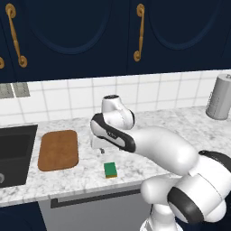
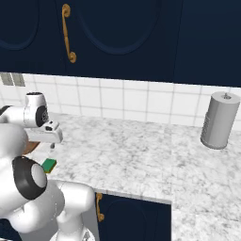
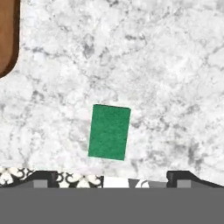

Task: Pick up the sponge from the counter and clean the cutting board by briefly scrubbing or pressing down on the cutting board. Once finished, release the sponge.

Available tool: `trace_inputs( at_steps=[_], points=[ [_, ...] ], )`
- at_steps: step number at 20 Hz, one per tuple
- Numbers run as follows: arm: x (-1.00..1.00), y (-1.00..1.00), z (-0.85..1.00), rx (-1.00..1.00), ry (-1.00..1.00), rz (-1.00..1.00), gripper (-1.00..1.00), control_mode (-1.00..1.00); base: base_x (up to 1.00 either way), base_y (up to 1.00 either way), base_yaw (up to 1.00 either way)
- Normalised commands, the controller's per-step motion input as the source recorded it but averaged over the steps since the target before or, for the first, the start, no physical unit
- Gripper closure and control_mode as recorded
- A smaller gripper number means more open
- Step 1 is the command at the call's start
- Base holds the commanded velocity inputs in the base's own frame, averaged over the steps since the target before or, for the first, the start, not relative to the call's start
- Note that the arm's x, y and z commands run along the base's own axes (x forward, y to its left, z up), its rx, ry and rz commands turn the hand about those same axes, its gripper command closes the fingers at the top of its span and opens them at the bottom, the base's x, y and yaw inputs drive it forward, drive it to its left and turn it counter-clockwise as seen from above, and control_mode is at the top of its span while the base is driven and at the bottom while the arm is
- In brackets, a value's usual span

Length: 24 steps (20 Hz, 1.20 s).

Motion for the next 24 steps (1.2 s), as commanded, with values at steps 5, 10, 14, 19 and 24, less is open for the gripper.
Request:
trace_inputs(
  at_steps=[5, 10, 14, 19, 24],
  points=[
    [0.00, 0.00, -0.91, 0.00, 0.05, -0.03, -1.00, -1.00, 0.00, 0.00, 0.00],
    [0.00, 0.01, -0.83, 0.00, 0.09, -0.02, -1.00, -1.00, 0.00, 0.00, 0.00],
    [0.00, 0.00, -0.42, 0.00, 0.01, -0.01, -1.00, -1.00, 0.00, 0.00, 0.00],
    [0.00, 0.12, -0.22, 0.00, 0.00, -0.01, -1.00, -1.00, 0.00, 0.00, 0.00],
    [0.00, 0.05, -0.30, 0.00, 0.00, 0.00, 1.00, -1.00, 0.00, 0.00, 0.00]
  ],
)
